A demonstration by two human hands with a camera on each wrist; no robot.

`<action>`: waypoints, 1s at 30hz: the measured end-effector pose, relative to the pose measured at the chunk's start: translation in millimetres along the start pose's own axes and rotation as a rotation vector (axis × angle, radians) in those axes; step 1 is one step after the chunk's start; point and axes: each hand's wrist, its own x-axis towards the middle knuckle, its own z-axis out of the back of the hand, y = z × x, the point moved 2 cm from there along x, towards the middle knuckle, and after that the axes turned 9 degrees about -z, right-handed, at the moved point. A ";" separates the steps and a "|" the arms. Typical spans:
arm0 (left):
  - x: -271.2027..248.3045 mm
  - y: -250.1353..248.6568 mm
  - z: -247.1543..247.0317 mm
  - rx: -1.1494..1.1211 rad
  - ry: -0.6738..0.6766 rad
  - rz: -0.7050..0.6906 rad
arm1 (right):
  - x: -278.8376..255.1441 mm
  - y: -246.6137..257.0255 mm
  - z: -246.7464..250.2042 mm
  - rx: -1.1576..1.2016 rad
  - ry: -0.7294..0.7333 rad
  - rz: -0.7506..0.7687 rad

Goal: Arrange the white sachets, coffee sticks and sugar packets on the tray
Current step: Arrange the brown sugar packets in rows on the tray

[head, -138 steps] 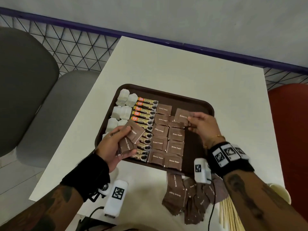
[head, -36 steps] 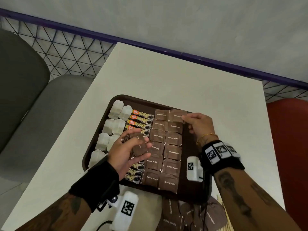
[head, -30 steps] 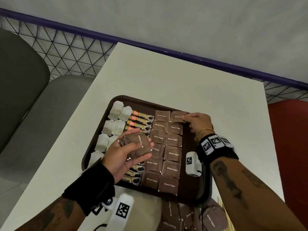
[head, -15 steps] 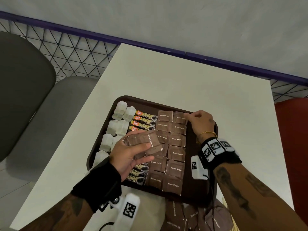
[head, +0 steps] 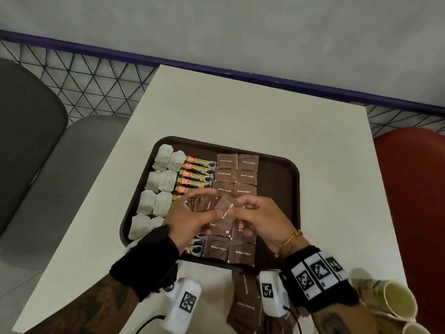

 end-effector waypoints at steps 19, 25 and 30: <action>-40.2 25.0 36.1 -0.130 0.088 0.222 | -21.7 -56.5 -3.8 -0.254 -0.277 -0.034; -51.7 32.9 50.6 -0.269 0.112 0.206 | -13.9 -68.8 -17.2 -0.449 -0.373 0.009; -52.5 32.3 52.4 -0.251 0.029 0.192 | -9.7 -71.9 -27.1 -0.620 -0.410 0.031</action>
